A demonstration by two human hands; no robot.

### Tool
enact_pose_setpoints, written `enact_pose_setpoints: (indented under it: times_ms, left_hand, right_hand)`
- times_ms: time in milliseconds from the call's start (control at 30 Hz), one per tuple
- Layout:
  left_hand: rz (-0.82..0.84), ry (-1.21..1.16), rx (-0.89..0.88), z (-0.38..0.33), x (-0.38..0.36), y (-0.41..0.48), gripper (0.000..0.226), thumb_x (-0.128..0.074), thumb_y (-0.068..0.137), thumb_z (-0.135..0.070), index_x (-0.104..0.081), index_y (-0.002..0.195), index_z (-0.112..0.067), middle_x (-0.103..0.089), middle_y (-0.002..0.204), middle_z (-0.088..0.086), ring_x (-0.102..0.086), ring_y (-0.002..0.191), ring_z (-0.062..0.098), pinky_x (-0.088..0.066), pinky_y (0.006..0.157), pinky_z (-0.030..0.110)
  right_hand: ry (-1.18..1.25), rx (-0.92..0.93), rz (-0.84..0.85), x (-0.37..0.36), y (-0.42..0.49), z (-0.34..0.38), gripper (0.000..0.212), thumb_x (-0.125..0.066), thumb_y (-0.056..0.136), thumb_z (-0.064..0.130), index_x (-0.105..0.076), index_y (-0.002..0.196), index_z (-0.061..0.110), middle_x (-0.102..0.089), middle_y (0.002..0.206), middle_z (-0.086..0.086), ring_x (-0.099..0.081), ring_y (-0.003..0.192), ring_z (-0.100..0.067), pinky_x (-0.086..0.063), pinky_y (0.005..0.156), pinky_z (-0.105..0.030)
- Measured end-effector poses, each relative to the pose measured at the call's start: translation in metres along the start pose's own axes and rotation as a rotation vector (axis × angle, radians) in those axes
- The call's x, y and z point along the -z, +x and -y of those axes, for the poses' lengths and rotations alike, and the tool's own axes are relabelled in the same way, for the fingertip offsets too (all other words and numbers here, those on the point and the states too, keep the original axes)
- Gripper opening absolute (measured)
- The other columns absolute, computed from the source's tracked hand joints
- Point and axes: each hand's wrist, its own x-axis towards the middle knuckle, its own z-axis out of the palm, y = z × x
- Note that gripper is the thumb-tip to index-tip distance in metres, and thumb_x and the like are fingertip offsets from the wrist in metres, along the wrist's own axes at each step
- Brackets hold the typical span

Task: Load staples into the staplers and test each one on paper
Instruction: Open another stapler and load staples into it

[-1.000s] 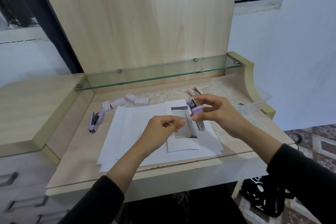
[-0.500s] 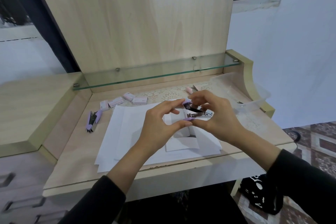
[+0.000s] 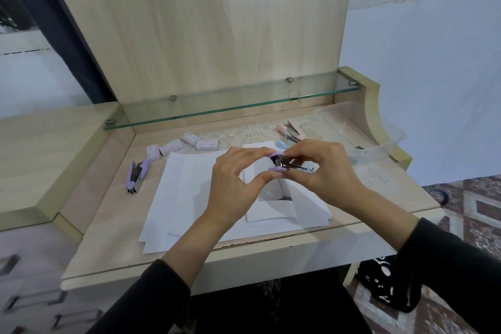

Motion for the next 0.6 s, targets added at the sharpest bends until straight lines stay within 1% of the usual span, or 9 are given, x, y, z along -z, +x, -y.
enact_pose_setpoints:
  times_ms: [67, 100, 200, 300, 400, 467, 500, 533, 600]
  left_hand:
    - [0.041, -0.013, 0.02, 0.002, 0.002, 0.0, 0.037, -0.067, 0.07, -0.048, -0.06, 0.105, -0.039, -0.058, 0.101, -0.036, -0.05, 0.098, -0.01, -0.038, 0.088, 0.01]
    - [0.06, -0.017, 0.026, 0.002, 0.002, 0.0, 0.04, -0.068, 0.069, -0.048, -0.059, 0.107, -0.039, -0.055, 0.102, -0.037, -0.049, 0.098, -0.01, -0.037, 0.088, 0.007]
    - [0.099, -0.025, 0.039, 0.001, 0.003, 0.001, 0.045, -0.071, 0.068, -0.045, -0.057, 0.11, -0.04, -0.051, 0.104, -0.037, -0.051, 0.098, -0.006, -0.036, 0.086, 0.006]
    - [0.129, -0.031, 0.063, -0.001, 0.004, 0.0, 0.046, -0.069, 0.068, -0.047, -0.054, 0.111, -0.043, -0.051, 0.103, -0.035, -0.054, 0.094, 0.0, -0.038, 0.084, 0.005]
    - [0.163, -0.022, 0.097, -0.001, 0.006, 0.0, 0.047, -0.066, 0.067, -0.048, -0.052, 0.113, -0.043, -0.051, 0.103, -0.035, -0.053, 0.094, 0.0, -0.038, 0.082, 0.004]
    - [0.19, -0.019, 0.145, 0.0, 0.007, 0.0, 0.048, -0.064, 0.066, -0.048, -0.054, 0.113, -0.04, -0.056, 0.103, -0.029, -0.055, 0.092, 0.001, -0.04, 0.081, 0.006]
    - [0.203, -0.041, 0.185, 0.0, 0.007, 0.001, 0.049, -0.064, 0.066, -0.048, -0.056, 0.113, -0.038, -0.06, 0.102, -0.023, -0.057, 0.09, 0.002, -0.042, 0.081, 0.008]
    - [0.212, -0.081, 0.231, 0.0, 0.007, 0.001, 0.049, -0.065, 0.065, -0.047, -0.058, 0.112, -0.035, -0.064, 0.099, -0.018, -0.059, 0.087, 0.003, -0.044, 0.08, 0.01]
    - [0.222, -0.173, 0.321, -0.001, 0.006, 0.001, 0.046, -0.068, 0.065, -0.041, -0.064, 0.108, -0.026, -0.068, 0.089, -0.011, -0.062, 0.079, 0.004, -0.048, 0.077, 0.012]
  right_hand:
    - [-0.021, -0.003, 0.018, 0.001, 0.0, -0.001, 0.03, -0.08, 0.066, 0.017, -0.072, 0.094, 0.009, -0.061, 0.08, 0.011, -0.056, 0.067, 0.011, -0.044, 0.072, -0.002]
    - [-0.035, -0.002, 0.027, 0.001, -0.001, -0.001, 0.032, -0.081, 0.066, 0.017, -0.071, 0.096, 0.009, -0.061, 0.081, 0.011, -0.055, 0.069, 0.009, -0.044, 0.072, -0.002]
    - [-0.031, -0.038, 0.047, 0.001, -0.003, -0.001, 0.037, -0.08, 0.066, 0.019, -0.069, 0.1, 0.009, -0.061, 0.085, 0.01, -0.058, 0.074, -0.001, -0.046, 0.076, -0.008]
    - [0.004, -0.078, 0.08, 0.0, -0.004, -0.004, 0.036, -0.077, 0.071, 0.019, -0.068, 0.104, 0.011, -0.066, 0.089, 0.006, -0.062, 0.08, -0.008, -0.049, 0.078, -0.014]
    - [0.027, -0.072, 0.109, 0.002, -0.004, -0.004, 0.034, -0.076, 0.072, 0.02, -0.069, 0.104, 0.011, -0.069, 0.09, 0.0, -0.063, 0.08, -0.013, -0.051, 0.076, -0.02]
    - [0.023, -0.095, 0.114, 0.006, -0.005, -0.004, 0.035, -0.076, 0.071, 0.024, -0.069, 0.103, 0.01, -0.069, 0.088, -0.001, -0.062, 0.078, -0.015, -0.052, 0.075, -0.026]
    - [0.01, -0.104, 0.103, 0.008, -0.005, -0.005, 0.038, -0.076, 0.069, 0.028, -0.069, 0.102, 0.01, -0.067, 0.086, 0.0, -0.061, 0.078, -0.015, -0.052, 0.073, -0.027]
    - [-0.013, -0.102, 0.086, 0.01, -0.005, -0.007, 0.04, -0.076, 0.067, 0.03, -0.069, 0.101, 0.009, -0.065, 0.084, 0.0, -0.06, 0.078, -0.016, -0.051, 0.071, -0.025]
    - [-0.077, -0.078, 0.062, 0.012, -0.006, -0.012, 0.04, -0.079, 0.066, 0.027, -0.067, 0.1, 0.01, -0.062, 0.083, 0.002, -0.06, 0.078, -0.018, -0.048, 0.068, -0.018]
